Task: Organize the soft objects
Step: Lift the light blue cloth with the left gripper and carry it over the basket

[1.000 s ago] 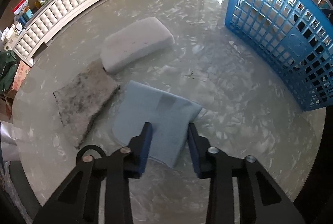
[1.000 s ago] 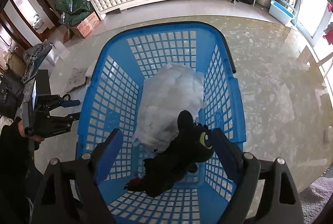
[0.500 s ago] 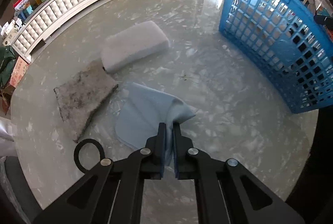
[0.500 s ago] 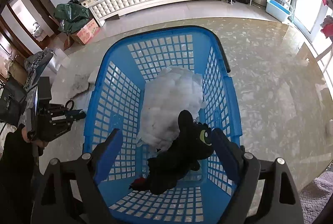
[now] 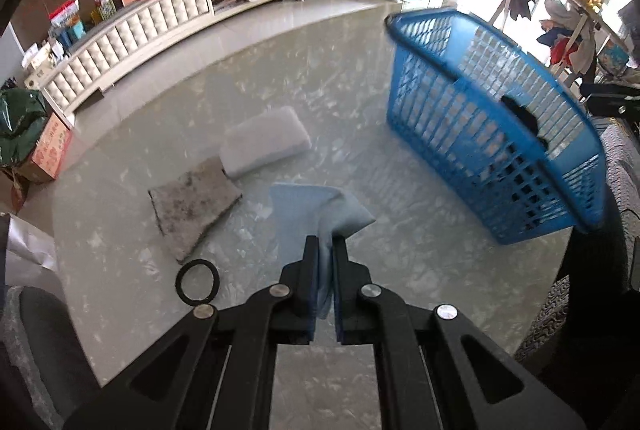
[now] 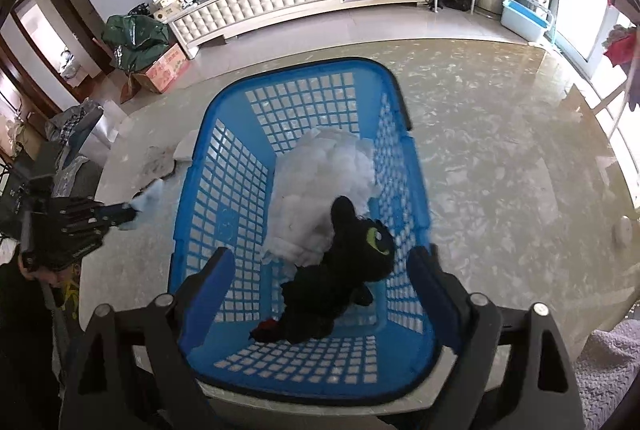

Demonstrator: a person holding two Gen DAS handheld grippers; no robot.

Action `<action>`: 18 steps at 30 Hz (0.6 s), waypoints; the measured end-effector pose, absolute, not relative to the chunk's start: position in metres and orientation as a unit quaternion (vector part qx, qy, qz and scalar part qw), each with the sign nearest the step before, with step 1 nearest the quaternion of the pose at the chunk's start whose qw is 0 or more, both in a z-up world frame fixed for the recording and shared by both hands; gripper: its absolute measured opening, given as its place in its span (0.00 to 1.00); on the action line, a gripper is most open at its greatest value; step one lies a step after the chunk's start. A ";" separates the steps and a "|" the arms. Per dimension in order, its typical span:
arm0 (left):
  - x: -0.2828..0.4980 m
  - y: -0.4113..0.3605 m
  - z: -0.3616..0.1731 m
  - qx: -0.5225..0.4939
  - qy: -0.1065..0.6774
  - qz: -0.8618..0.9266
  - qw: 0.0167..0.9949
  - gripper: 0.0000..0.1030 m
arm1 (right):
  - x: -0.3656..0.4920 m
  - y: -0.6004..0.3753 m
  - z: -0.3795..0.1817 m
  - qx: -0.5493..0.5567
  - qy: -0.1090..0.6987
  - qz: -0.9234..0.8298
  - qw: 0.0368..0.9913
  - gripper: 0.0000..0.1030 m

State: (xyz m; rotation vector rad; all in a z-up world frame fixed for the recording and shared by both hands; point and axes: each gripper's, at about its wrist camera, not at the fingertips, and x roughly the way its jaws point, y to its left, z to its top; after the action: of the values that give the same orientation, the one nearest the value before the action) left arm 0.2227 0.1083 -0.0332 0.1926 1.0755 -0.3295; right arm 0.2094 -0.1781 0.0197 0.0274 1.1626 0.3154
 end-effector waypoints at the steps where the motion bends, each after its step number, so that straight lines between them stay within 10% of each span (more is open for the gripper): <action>1: 0.220 0.106 -0.028 0.093 0.504 -0.156 0.845 0.05 | 0.207 -0.181 0.021 0.013 0.546 0.145 0.825 0.91; 18: 0.210 0.041 0.038 0.091 0.466 -0.185 0.861 0.05 | 0.194 -0.214 0.020 0.010 0.542 0.132 0.830 1.00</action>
State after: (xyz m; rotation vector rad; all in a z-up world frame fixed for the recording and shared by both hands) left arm 0.2100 0.0413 0.0384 0.1899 0.9771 -0.3872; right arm 0.1942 -0.2141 0.0204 0.0203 1.1490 0.2793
